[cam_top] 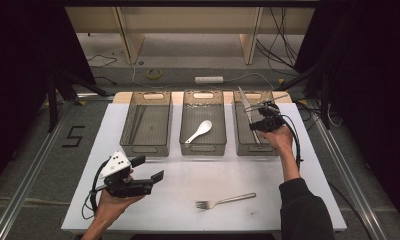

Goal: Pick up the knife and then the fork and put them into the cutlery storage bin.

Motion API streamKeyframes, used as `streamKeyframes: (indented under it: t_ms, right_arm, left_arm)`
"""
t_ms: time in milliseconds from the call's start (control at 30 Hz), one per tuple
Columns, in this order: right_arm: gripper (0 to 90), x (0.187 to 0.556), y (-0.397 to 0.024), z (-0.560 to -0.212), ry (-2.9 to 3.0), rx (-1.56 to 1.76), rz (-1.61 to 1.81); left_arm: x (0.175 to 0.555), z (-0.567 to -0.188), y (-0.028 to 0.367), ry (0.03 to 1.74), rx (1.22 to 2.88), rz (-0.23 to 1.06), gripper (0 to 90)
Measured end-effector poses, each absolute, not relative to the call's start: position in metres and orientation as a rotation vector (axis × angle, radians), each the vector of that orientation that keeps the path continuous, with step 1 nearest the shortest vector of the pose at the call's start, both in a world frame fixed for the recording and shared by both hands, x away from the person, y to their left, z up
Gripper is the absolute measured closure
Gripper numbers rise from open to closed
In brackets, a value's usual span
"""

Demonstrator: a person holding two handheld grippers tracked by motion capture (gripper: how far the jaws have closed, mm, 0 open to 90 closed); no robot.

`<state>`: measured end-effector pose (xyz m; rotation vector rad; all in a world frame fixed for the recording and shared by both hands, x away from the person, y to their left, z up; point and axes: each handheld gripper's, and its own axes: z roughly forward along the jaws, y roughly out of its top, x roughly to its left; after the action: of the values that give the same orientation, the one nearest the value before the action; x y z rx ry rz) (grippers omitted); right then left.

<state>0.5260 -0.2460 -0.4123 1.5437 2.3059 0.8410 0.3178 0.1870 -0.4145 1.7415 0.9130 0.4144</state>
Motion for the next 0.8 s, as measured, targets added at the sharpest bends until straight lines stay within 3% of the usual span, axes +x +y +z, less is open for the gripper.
streamKeyframes:
  t_ms: [800]
  right_arm:
    - [81.1, 0.529, -0.243, -0.427, 2.308, 1.657, 0.781]
  left_arm:
    - [0.318, -0.415, 0.186, 0.912, 1.743, 0.413, 15.5]
